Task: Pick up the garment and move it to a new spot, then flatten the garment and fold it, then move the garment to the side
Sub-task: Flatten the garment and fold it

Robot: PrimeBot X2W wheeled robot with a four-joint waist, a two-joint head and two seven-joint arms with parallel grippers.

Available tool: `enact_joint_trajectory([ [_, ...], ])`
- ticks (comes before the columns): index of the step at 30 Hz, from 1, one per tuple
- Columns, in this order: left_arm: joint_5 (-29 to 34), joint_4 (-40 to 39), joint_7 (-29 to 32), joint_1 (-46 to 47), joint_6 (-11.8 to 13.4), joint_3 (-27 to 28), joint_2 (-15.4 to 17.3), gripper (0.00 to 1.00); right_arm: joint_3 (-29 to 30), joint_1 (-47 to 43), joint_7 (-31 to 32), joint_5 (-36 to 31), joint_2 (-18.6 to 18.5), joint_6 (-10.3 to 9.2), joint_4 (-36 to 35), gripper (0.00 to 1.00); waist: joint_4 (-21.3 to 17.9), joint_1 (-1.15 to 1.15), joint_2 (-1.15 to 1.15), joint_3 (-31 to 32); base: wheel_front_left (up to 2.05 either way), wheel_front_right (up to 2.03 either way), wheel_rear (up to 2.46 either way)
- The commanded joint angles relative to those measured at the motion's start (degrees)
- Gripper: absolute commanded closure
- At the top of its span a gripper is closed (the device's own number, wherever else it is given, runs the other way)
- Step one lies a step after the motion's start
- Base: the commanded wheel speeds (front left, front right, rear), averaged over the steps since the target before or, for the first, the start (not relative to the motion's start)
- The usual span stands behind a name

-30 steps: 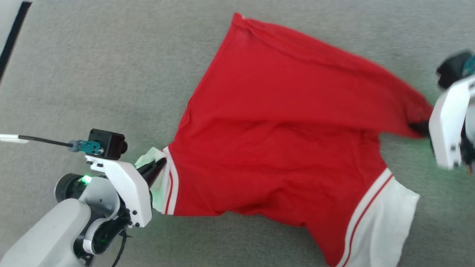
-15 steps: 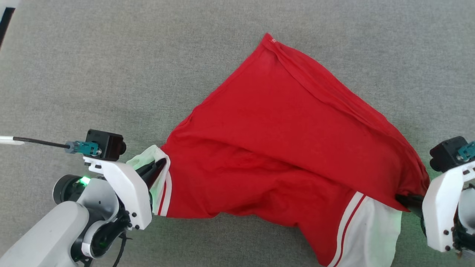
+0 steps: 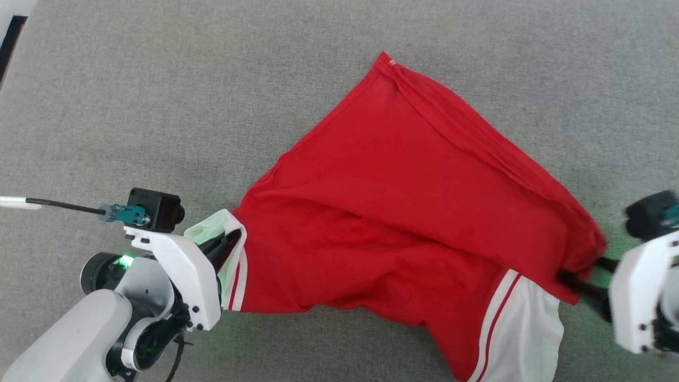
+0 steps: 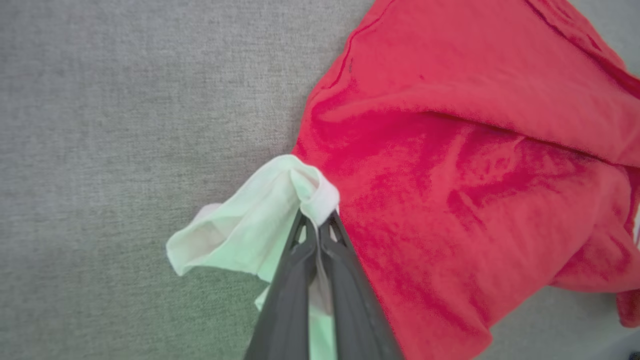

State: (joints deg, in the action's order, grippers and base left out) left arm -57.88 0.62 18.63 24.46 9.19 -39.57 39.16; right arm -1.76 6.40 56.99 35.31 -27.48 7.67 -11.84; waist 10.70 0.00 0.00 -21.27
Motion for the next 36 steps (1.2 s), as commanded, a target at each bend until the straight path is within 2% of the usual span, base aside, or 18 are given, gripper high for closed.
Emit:
enact_joint_trajectory([
  [1, -0.3, -0.3, -0.1, -0.4, 0.2, -0.1, 0.0, 1.00, 1.4, -1.0, 1.6, 0.6, -0.6, -0.30, -2.2, 0.00, 0.0, 0.00, 0.00, 0.4, 0.00, 0.00, 0.00],
  [7, -0.2, -0.9, 0.2, -0.7, 0.3, -0.6, -0.4, 1.00, 5.5, 2.3, 3.6, -0.7, -0.6, -0.18, -12.9, 0.00, 1.0, 0.00, 0.00, 1.1, 0.00, 0.00, 0.00],
  [11, 0.1, -0.8, 0.2, -0.1, 0.0, -1.1, -0.9, 1.00, 5.3, 6.5, 2.1, -1.4, 0.2, -0.18, -14.5, 0.00, 2.2, 0.00, 0.00, 1.1, 0.00, 0.00, 0.00],
  [14, 0.4, -0.6, 0.4, 1.0, -0.6, -1.8, -2.1, 1.00, 3.2, 11.7, -0.6, -2.2, 0.8, -0.18, -12.6, 0.00, 4.0, 0.00, 0.00, 0.7, 0.00, 0.00, 0.00],
  [18, 1.1, -0.2, 0.7, 2.7, -1.9, -3.2, -4.0, 1.00, -1.7, 20.0, -5.6, -2.1, 0.7, -0.18, -6.2, 0.00, 7.1, 0.00, 0.00, -0.1, 0.00, 0.00, 0.00],
  [25, 2.6, 2.2, 1.3, 7.1, -4.9, -5.9, -8.6, 1.00, -12.5, 33.4, -13.9, -1.8, -2.3, -0.18, 11.7, 0.00, 13.4, 0.00, 0.00, -1.6, 0.00, 0.00, 0.00],
  [36, 3.5, 7.8, -0.1, 11.4, -9.7, -8.7, -14.9, 1.00, -28.2, 46.4, -16.6, 0.7, -6.8, -0.18, 35.7, 0.00, 21.0, 0.00, 0.00, -4.1, 0.00, 0.00, 0.00],
])
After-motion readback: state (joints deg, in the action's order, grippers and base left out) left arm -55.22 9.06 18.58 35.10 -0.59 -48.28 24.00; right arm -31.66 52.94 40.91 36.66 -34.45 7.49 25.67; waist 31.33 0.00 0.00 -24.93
